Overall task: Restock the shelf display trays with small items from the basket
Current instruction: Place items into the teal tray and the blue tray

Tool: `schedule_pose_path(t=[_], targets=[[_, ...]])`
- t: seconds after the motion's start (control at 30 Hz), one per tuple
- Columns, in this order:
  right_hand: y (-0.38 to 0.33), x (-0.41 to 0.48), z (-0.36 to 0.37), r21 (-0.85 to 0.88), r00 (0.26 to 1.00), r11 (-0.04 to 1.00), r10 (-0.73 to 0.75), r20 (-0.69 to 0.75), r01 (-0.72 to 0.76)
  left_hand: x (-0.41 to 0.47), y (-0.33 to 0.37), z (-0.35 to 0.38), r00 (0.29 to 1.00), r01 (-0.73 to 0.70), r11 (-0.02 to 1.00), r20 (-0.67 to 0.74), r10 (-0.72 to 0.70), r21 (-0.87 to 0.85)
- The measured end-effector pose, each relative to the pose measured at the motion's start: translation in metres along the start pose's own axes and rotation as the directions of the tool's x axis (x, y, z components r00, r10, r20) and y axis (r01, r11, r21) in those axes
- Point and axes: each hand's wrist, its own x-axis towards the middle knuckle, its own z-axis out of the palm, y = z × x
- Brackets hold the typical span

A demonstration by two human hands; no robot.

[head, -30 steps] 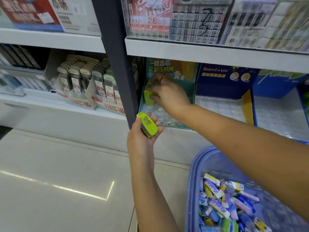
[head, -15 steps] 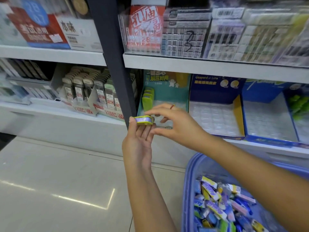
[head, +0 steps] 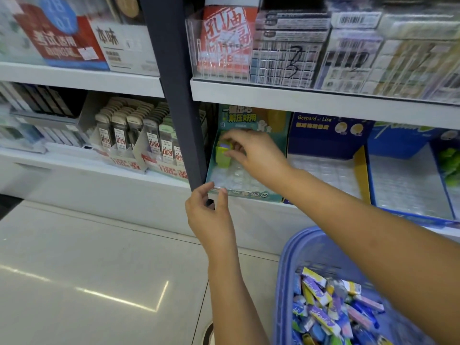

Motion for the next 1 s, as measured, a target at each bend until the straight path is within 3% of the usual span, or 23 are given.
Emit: schedule_pose_path(t=[0.1,0.3,0.4,0.53,0.6,0.7,0.87,0.93,1.0], targets=[[0.003,0.004,0.01,-0.088,0.995,0.995,-0.039,0.093,0.047,-0.004,-0.005,0.006,0.999,-0.027,0.999,-0.019,0.026,-0.024],[0.012,0.004,0.025,-0.094,0.997,0.995,-0.012,0.077,0.019,-0.002,-0.009,0.006,0.989,-0.143,0.989,-0.02,0.143,0.031],[0.011,0.008,0.029,-0.214,0.997,0.975,-0.039,0.072,0.053,0.001,-0.011,0.004,0.99,-0.143,0.988,-0.004,0.143,0.065],[0.008,0.014,0.028,0.03,0.997,0.996,0.08,-0.018,-0.08,0.004,-0.012,0.003,0.992,-0.122,0.989,0.01,0.122,0.088],[0.011,0.01,0.029,-0.034,0.997,0.998,0.047,0.054,-0.045,0.003,-0.012,0.002,0.993,-0.116,0.988,0.024,0.114,0.107],[0.014,0.001,0.024,-0.268,0.985,0.961,-0.018,0.169,0.064,0.003,-0.008,-0.001,0.993,-0.106,0.985,0.075,0.097,0.138],[-0.004,0.008,0.013,-0.485,0.978,0.87,0.014,0.208,0.091,-0.004,0.01,-0.005,0.982,-0.109,0.965,0.179,0.066,0.239],[-0.005,-0.002,0.001,-0.445,0.968,0.887,-0.006,0.252,0.122,-0.013,0.023,-0.007,0.977,-0.125,0.962,0.2,0.076,0.242],[0.002,-0.027,-0.018,-0.322,0.978,0.944,-0.003,0.207,0.071,-0.022,0.041,-0.007,0.958,-0.174,0.963,0.26,0.118,0.207]])
